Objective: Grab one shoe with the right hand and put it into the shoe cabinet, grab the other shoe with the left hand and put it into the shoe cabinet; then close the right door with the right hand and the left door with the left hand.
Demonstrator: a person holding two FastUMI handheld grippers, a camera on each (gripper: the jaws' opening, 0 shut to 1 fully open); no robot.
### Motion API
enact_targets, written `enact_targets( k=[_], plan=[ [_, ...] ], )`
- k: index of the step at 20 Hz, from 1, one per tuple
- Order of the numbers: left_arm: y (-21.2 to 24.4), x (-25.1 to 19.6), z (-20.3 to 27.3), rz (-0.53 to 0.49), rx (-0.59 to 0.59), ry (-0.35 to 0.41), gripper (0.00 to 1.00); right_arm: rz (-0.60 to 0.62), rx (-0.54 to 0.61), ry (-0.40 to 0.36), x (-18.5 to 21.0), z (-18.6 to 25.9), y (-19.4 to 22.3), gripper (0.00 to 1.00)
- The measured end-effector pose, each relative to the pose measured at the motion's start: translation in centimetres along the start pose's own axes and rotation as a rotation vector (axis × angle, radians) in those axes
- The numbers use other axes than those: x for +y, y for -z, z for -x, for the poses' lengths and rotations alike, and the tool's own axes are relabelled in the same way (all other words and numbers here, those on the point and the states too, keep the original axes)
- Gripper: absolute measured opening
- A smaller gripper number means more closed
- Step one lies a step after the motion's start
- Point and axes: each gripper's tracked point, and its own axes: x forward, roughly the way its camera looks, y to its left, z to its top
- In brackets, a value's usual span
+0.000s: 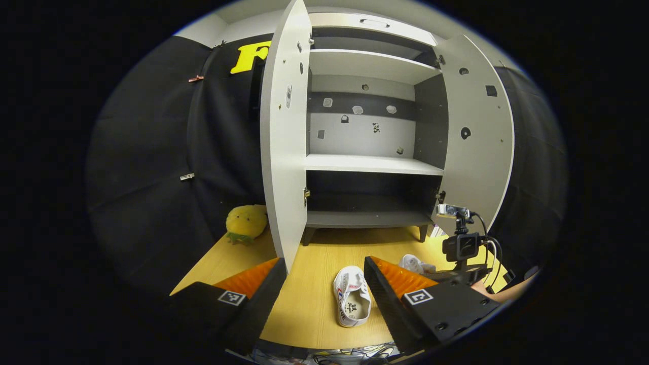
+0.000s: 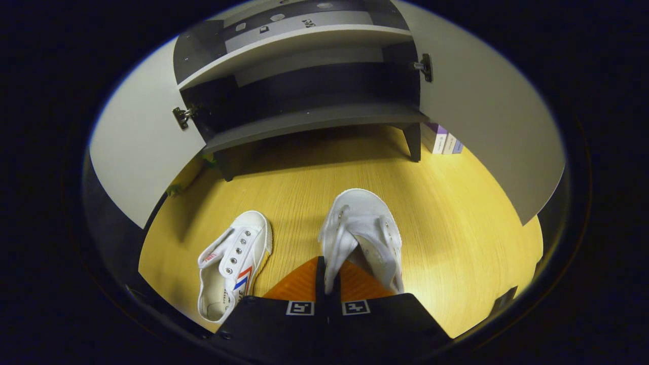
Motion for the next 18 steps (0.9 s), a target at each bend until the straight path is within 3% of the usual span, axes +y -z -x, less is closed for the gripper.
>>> enact_targets(
  k=[2, 5, 10, 18],
  plan=[
    [-0.1, 0.0, -0.1, 0.01, -0.001, 0.009, 0.97, 0.035, -0.033, -0.017, 0.8, 1.5, -1.4, 0.05],
    [-1.2, 0.4, -0.3, -0.054, -0.042, 0.003, 0.97, 0.091, -0.1, -0.039, 2.3, 4.3, -4.0, 0.05],
    [-2.3, 0.7, -0.9, -0.067, -0.082, 0.021, 0.97, 0.073, -0.19, -0.079, 4.7, 8.2, -8.7, 0.05],
    [-2.7, 1.3, -1.5, -0.077, -0.098, 0.029, 0.97, 0.103, -0.42, -0.121, 8.5, 12.8, -21.5, 0.05]
  ],
)
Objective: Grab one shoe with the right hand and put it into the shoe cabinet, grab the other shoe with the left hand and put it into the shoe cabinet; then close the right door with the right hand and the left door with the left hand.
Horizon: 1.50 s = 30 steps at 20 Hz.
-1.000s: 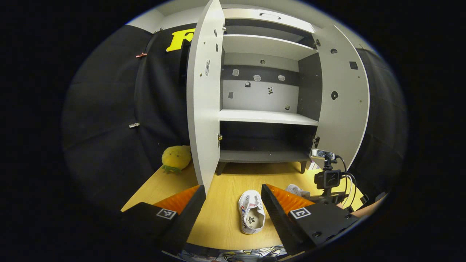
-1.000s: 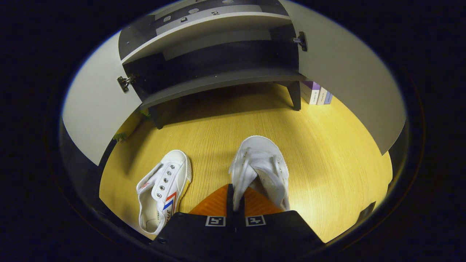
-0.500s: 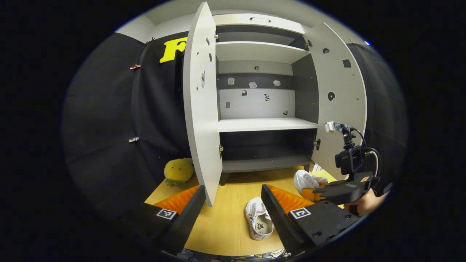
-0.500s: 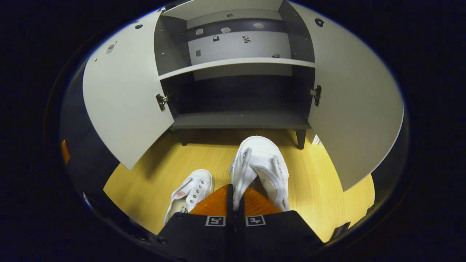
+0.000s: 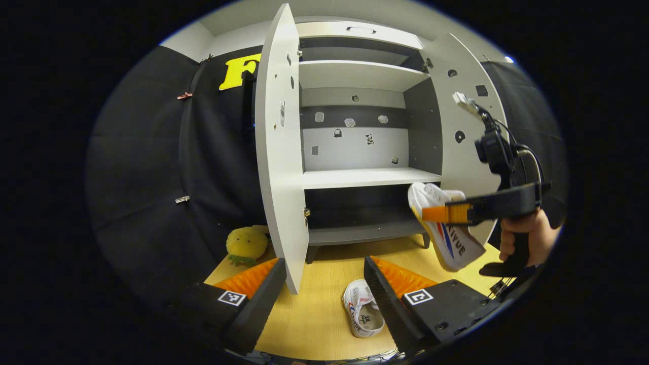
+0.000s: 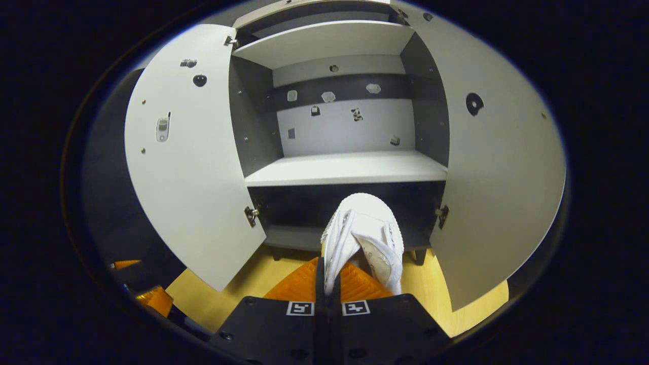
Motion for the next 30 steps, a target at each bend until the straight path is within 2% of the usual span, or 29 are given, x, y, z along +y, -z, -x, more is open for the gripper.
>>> enact_targets(
  k=[6, 10, 13, 16, 19, 24, 29, 30],
  plan=[
    [-1.7, 0.4, -1.0, -0.008, -0.049, 0.001, 0.97, 0.085, -0.145, 0.028, -0.8, -4.0, -9.3, 0.05],
    [-2.4, 0.9, -1.3, 0.037, -0.061, -0.017, 0.97, 0.138, -0.219, 0.074, -2.9, -7.5, -15.2, 0.05],
    [-2.5, 1.4, -1.5, 0.042, -0.064, -0.037, 0.97, 0.199, -0.25, 0.107, -4.3, -10.7, -18.8, 0.05],
    [-2.1, 1.6, -1.8, 0.053, -0.051, -0.051, 0.97, 0.318, -0.271, 0.133, -5.7, -14.6, -21.2, 0.05],
    [-2.6, 2.1, -2.0, 0.05, -0.061, -0.076, 0.97, 0.403, -0.229, 0.149, -7.1, -19.0, -21.8, 0.05],
    [-3.0, 2.5, -2.0, 0.037, -0.072, -0.114, 0.97, 0.271, -0.067, 0.166, -9.5, -25.1, -21.0, 0.05],
    [-3.3, 2.8, -1.6, 0.058, -0.084, -0.146, 0.97, 0.247, 0.07, 0.221, -12.2, -29.5, -18.9, 0.05],
    [-3.1, 2.8, -1.5, 0.055, -0.082, -0.153, 0.97, 0.214, 0.099, 0.222, -12.4, -30.0, -18.3, 0.09]
  ],
)
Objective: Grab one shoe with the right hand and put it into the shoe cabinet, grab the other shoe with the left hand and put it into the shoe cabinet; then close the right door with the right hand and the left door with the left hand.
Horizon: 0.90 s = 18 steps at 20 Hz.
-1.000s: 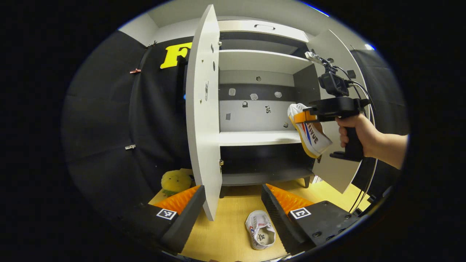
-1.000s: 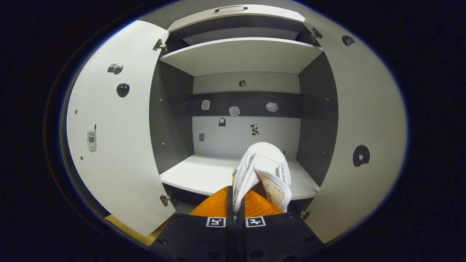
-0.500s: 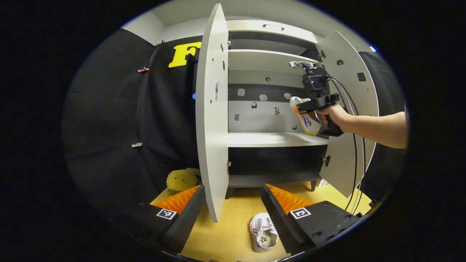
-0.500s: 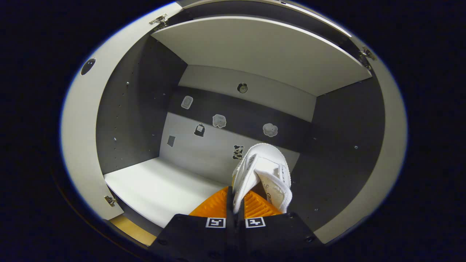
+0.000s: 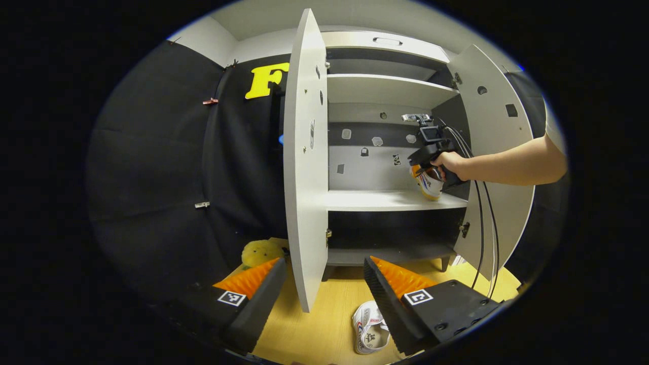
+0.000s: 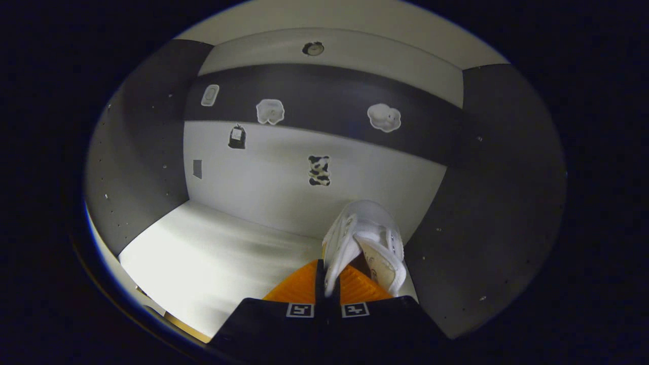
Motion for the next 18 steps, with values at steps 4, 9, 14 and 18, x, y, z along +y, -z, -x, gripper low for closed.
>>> enact_targets(
  k=[4, 9, 14, 18],
  plan=[
    [0.4, 0.0, 0.5, 0.006, 0.007, -0.021, 0.97, -0.022, 0.053, 0.008, 0.1, -1.1, 0.8, 0.05],
    [0.5, 0.3, 1.0, 0.026, 0.005, -0.063, 0.97, -0.092, 0.135, -0.024, 1.9, -1.7, 2.5, 0.12],
    [0.8, 0.7, 1.8, 0.046, 0.006, -0.075, 0.97, -0.112, 0.088, -0.024, 2.5, 1.0, 1.3, 0.27],
    [1.2, 1.1, 2.2, 0.062, 0.006, -0.068, 0.97, -0.135, 0.014, -0.084, 3.7, 5.3, 0.1, 0.54]
  ],
)
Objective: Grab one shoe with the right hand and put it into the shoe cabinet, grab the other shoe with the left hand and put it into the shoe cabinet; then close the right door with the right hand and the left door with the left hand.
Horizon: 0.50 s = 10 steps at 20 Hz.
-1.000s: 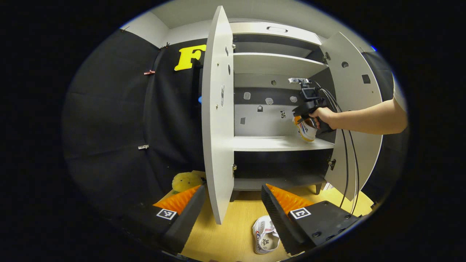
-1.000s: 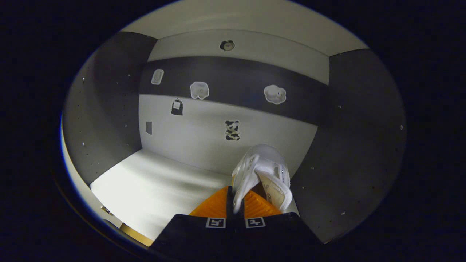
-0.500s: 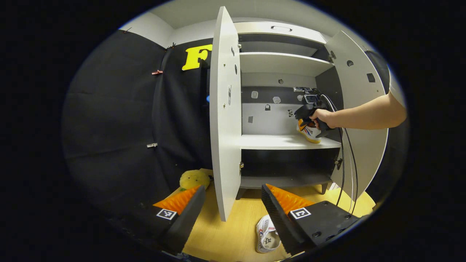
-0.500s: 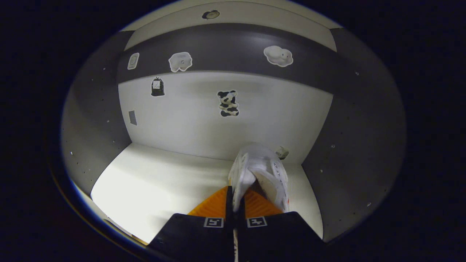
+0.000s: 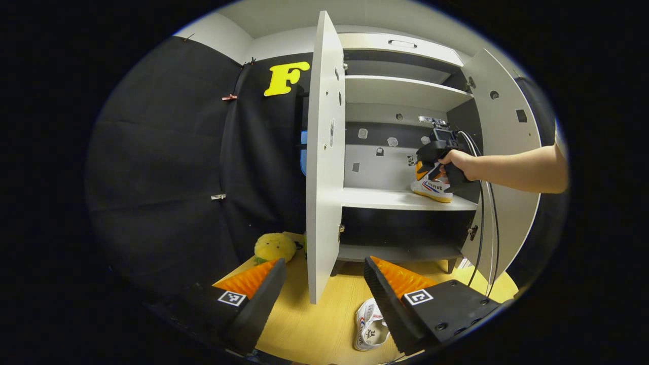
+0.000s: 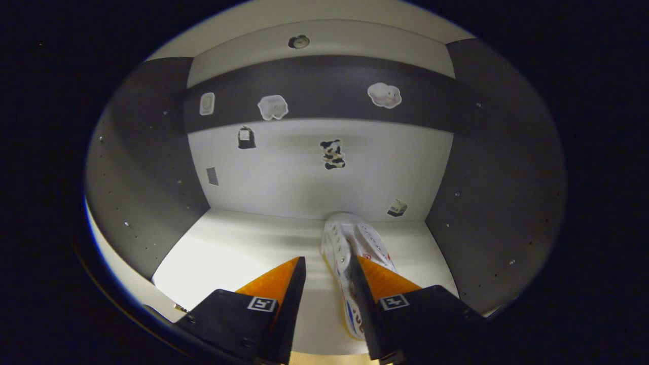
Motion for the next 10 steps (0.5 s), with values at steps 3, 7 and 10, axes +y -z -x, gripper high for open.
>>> enact_targets(
  k=[3, 7, 10],
  plan=[
    [0.3, 0.3, -0.1, -0.002, 0.001, 0.019, 0.97, -0.037, -0.074, -0.026, 0.8, 3.9, -0.6, 0.88],
    [0.7, 0.6, -0.2, -0.017, 0.001, 0.056, 0.97, -0.054, -0.155, -0.035, 0.7, 9.2, -0.2, 0.99],
    [1.7, 0.9, -0.5, -0.024, 0.014, 0.084, 0.97, -0.041, -0.239, -0.031, 0.6, 13.2, 0.7, 0.99]
  ],
)
